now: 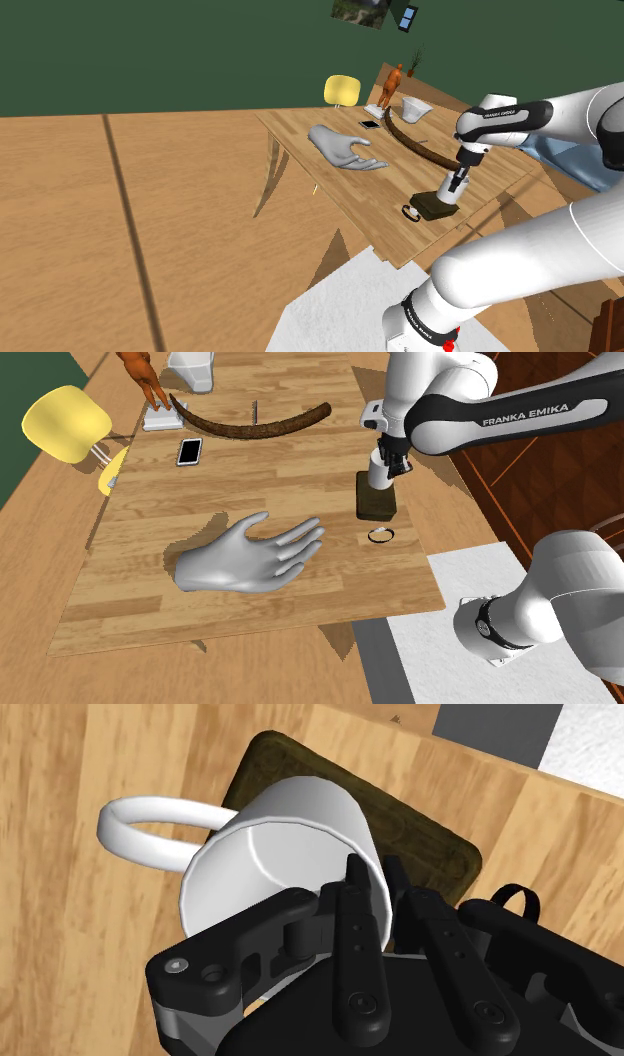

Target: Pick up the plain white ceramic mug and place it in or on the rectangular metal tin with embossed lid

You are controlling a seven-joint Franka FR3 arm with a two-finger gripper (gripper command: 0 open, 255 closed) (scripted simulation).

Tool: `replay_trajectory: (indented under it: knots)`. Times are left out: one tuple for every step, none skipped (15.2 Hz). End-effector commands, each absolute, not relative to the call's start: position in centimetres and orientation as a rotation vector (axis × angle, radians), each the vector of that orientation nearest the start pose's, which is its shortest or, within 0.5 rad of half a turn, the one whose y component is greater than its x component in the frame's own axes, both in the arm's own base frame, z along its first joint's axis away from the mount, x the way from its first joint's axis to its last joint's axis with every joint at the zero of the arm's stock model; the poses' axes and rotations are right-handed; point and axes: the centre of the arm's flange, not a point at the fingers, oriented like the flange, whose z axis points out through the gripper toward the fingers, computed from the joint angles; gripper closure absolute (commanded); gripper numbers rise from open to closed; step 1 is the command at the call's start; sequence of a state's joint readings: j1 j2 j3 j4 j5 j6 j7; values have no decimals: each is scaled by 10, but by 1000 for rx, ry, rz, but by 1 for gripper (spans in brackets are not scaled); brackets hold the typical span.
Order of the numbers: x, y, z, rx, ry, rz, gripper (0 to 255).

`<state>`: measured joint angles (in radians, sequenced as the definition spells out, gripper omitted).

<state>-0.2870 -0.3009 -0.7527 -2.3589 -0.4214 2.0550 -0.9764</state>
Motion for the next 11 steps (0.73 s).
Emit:
replay_trajectory:
  knots:
    - [210,-411,398,-3158,-281,264,255]
    - [210,-411,398,-3158,-281,264,255]
    - [210,-411,398,-3158,-281,264,255]
    - [210,-411,398,-3158,-281,264,255]
    - [210,-411,398,-3158,-281,264,255]
    - [210,-411,398,-3158,-281,264,255]
    - [210,-411,398,-3158,-281,264,255]
    - [210,-411,398,-3158,-281,264,255]
    - [210,-411,398,-3158,-281,264,0]
    - [210,-411,398,-3158,-281,264,0]
    - [210,-411,398,-3158,-281,264,0]
